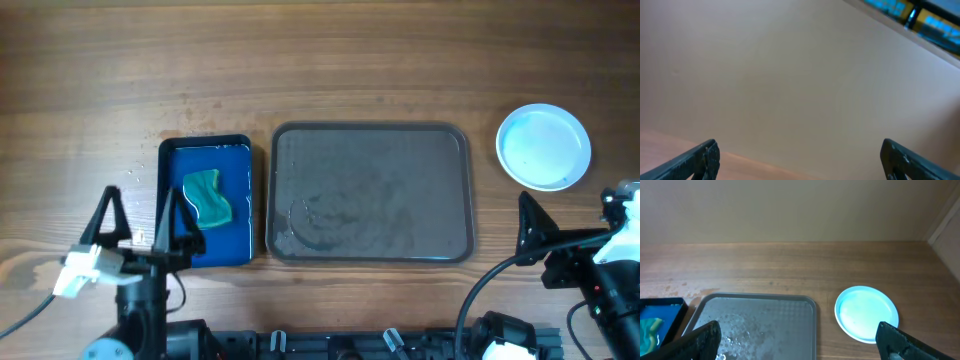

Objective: Clean dirty plates on tray and stack at the side

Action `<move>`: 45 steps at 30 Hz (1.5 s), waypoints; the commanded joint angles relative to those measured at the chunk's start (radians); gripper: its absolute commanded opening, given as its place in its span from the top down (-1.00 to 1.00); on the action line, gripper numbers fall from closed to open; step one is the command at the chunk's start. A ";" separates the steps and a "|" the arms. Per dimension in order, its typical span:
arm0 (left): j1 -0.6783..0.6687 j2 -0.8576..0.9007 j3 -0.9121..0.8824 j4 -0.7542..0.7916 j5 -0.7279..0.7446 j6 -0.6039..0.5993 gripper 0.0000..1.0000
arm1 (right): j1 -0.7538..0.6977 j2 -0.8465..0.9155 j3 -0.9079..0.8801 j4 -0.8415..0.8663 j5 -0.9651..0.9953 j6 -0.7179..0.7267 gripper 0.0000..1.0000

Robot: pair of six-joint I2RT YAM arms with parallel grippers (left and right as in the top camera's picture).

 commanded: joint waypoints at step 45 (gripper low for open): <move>0.002 -0.008 -0.357 -0.056 0.085 -0.093 -1.00 | 0.002 0.004 -0.001 0.003 0.009 -0.012 -0.99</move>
